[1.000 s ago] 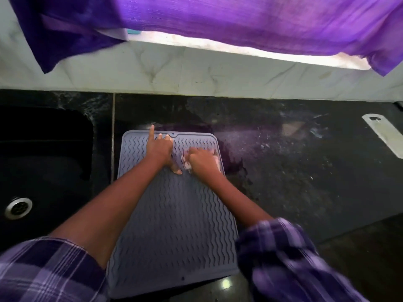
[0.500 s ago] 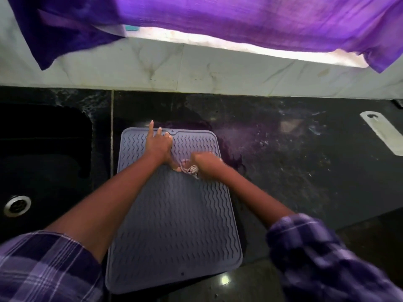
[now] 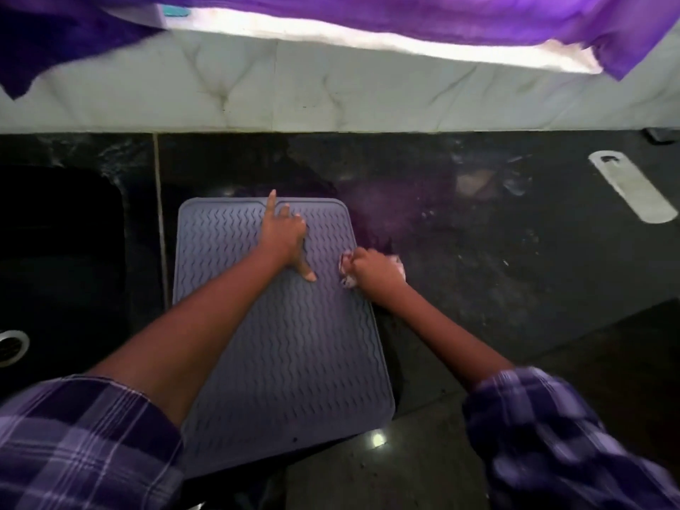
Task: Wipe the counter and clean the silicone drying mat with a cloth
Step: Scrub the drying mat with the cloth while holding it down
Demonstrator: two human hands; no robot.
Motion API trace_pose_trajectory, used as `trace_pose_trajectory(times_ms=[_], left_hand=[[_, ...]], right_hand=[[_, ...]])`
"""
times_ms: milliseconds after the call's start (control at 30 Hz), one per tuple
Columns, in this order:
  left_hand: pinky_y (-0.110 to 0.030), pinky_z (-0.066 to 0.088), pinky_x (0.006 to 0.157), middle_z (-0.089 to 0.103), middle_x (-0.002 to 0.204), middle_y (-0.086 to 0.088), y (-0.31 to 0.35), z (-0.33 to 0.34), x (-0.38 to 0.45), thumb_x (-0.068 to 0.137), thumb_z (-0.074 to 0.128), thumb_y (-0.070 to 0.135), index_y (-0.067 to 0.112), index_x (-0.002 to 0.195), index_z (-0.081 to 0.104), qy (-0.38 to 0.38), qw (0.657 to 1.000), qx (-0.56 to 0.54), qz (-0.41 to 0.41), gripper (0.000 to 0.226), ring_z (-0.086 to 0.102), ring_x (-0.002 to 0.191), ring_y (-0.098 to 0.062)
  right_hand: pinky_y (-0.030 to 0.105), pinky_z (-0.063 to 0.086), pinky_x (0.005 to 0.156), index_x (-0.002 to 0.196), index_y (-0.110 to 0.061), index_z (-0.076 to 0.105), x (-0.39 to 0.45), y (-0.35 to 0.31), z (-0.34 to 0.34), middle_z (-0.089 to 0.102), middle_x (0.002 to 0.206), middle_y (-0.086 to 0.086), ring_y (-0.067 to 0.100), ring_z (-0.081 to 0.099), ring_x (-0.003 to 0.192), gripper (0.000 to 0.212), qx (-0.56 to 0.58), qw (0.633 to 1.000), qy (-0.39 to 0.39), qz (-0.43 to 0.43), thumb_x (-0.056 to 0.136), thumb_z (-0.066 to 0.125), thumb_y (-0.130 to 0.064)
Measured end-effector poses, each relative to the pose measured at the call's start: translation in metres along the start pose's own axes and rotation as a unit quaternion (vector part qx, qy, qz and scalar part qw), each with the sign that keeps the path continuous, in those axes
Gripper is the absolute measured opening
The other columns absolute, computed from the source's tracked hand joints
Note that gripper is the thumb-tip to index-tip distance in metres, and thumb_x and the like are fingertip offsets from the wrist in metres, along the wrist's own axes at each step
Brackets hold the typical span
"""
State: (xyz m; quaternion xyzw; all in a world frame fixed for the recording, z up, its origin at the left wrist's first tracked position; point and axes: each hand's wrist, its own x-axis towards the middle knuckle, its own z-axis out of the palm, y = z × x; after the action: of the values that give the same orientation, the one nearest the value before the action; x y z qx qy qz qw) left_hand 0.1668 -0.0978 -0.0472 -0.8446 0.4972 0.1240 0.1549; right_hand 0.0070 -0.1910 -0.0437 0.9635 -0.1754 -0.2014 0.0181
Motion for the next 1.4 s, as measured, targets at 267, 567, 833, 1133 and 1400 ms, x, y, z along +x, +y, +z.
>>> trace_pose_trajectory(times_ms=[267,567,833,1133,1400], left_hand=[[-0.06,-0.012,0.115,0.025,0.159,-0.006,0.005,-0.002,-0.01,0.061,0.055,0.085,0.016,0.151,0.027,-0.018,0.999,0.023,-0.023,0.117,0.009,0.15,-0.028],[-0.058,-0.006,0.117,0.032,0.155,-0.009,0.024,0.008,-0.044,0.079,0.048,0.074,0.013,0.149,0.033,0.048,0.994,0.091,-0.029,0.094,0.013,0.149,-0.029],[-0.061,-0.016,0.111,0.027,0.156,-0.009,0.055,0.048,-0.144,0.06,0.067,0.075,0.013,0.151,0.025,-0.057,0.998,-0.006,-0.016,0.117,0.014,0.148,-0.027],[-0.056,-0.013,0.115,0.028,0.155,-0.011,0.064,0.043,-0.164,0.063,0.067,0.073,0.014,0.149,0.031,-0.04,0.998,0.023,-0.032,0.111,0.016,0.148,-0.027],[-0.057,-0.015,0.114,0.029,0.156,-0.01,0.062,0.047,-0.162,0.064,0.064,0.075,0.015,0.15,0.029,-0.035,0.999,0.022,-0.028,0.111,0.019,0.148,-0.025]], right_hand=[[0.042,0.046,0.092,0.118,-0.005,0.057,0.038,-0.015,-0.033,0.059,0.12,0.015,0.035,0.058,0.111,0.033,0.025,0.995,0.081,0.055,0.089,0.052,-0.02],[0.035,0.044,0.088,0.114,-0.002,0.058,-0.085,-0.032,0.024,0.059,0.119,0.016,0.031,0.057,0.111,0.032,0.099,0.995,-0.024,0.017,0.087,0.059,-0.019],[0.039,0.045,0.091,0.118,-0.004,0.057,-0.057,-0.06,-0.001,0.058,0.123,0.015,0.034,0.057,0.114,0.031,0.019,0.997,0.063,0.042,0.089,0.053,-0.015],[0.043,0.046,0.098,0.117,-0.007,0.056,-0.189,-0.064,0.056,0.061,0.119,0.013,0.03,0.058,0.109,0.034,0.088,0.993,-0.074,-0.031,0.085,0.061,-0.017],[0.042,0.043,0.096,0.124,-0.008,0.052,-0.141,-0.085,0.039,0.055,0.12,0.014,0.031,0.055,0.109,0.036,0.051,0.995,0.082,0.033,0.089,0.054,-0.012]])
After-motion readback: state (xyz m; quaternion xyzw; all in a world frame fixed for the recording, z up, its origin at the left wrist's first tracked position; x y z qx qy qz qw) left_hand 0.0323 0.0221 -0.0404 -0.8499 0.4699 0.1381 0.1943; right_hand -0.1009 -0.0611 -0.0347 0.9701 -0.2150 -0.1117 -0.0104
